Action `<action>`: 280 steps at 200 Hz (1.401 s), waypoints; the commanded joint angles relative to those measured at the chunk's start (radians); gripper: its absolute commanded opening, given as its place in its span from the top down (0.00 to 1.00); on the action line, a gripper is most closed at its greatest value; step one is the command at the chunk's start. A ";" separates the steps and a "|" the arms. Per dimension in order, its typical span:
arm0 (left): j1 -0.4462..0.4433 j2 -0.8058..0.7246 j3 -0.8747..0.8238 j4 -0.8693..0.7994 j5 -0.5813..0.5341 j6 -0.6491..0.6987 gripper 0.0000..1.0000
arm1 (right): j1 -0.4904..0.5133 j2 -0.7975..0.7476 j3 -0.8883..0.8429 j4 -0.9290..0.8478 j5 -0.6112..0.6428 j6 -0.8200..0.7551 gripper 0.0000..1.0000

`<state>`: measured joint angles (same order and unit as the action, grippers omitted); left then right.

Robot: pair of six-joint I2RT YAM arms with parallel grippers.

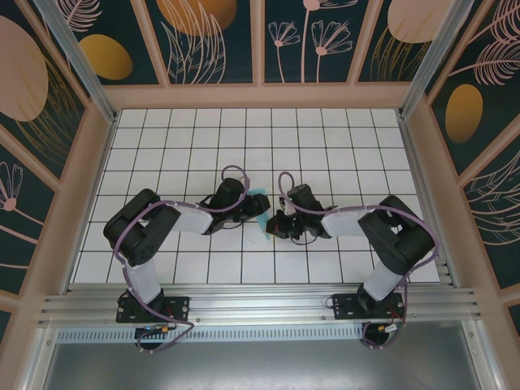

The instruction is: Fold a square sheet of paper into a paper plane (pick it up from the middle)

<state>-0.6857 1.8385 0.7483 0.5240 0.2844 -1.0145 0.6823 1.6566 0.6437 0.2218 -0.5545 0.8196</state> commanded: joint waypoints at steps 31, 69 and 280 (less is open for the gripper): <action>0.002 0.085 -0.034 -0.079 -0.021 -0.001 0.48 | 0.002 0.005 0.066 -0.045 -0.049 -0.023 0.93; 0.002 0.080 -0.034 -0.080 -0.027 -0.002 0.48 | -0.004 0.051 0.029 -0.070 -0.014 -0.041 0.93; 0.002 0.087 -0.024 -0.108 -0.038 0.017 0.49 | -0.015 -0.087 0.073 -0.107 -0.026 -0.041 0.94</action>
<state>-0.6853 1.8400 0.7467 0.5274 0.2817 -1.0142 0.6647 1.5089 0.6674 0.0765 -0.5423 0.7826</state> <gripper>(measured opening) 0.515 0.069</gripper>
